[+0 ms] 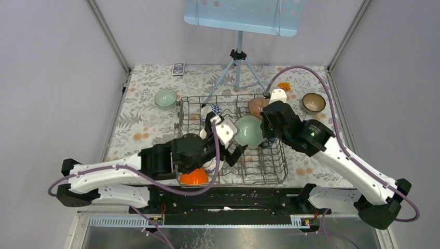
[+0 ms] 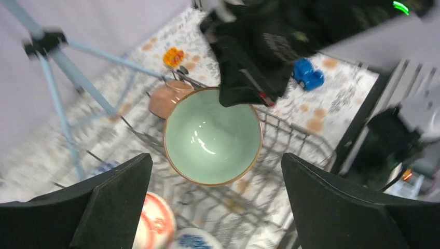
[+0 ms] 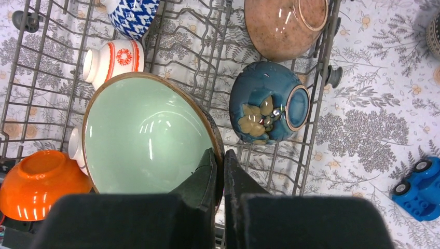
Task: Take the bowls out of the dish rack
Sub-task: Place the bowl at the center of the board.
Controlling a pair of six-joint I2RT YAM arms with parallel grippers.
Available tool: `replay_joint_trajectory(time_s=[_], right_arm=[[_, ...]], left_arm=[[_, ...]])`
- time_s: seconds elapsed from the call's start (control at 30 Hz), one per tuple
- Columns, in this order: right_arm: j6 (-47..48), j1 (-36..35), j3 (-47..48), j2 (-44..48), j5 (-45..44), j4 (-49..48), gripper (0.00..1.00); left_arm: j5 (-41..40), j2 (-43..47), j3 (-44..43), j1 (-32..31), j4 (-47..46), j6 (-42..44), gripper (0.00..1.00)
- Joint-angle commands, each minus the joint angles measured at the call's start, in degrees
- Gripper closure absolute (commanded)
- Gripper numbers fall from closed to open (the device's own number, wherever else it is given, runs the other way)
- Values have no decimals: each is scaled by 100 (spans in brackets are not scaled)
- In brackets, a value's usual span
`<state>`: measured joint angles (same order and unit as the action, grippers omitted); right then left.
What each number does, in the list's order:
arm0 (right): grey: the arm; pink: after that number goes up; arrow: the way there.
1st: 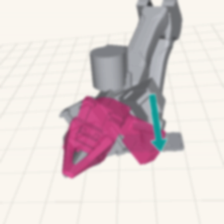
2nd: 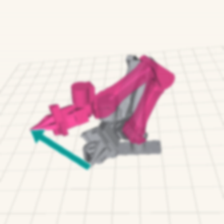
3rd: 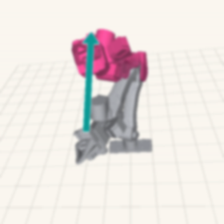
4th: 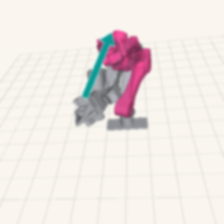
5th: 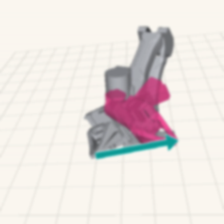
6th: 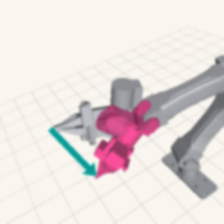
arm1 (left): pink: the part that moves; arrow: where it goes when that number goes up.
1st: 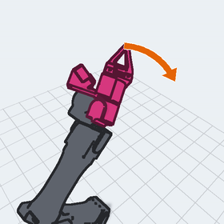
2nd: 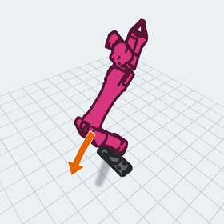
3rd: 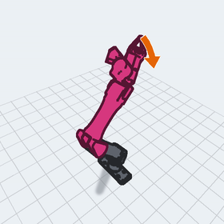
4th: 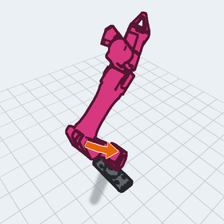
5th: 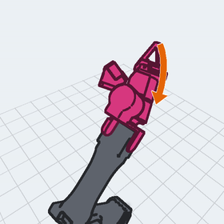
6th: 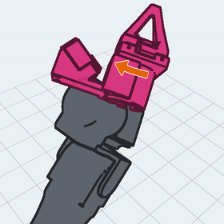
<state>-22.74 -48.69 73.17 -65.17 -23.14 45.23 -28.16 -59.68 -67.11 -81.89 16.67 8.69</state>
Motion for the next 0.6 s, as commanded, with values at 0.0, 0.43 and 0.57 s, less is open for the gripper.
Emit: replay_joint_trajectory(time_s=[0.0, 0.43, 0.57], right_arm=[[-449, -6, -312, 520, -185, -768, 100], [-791, -9, -411, 579, 135, -833, 100], [-841, -2, -408, 508, 99, -855, 100]], left_arm=[[57, -260, -40, 714, -544, -3364, 1], [1098, -1219, -151, 2511, 1199, -7528, 1], [1037, -1412, -245, 2510, 1423, -7663, 6]])
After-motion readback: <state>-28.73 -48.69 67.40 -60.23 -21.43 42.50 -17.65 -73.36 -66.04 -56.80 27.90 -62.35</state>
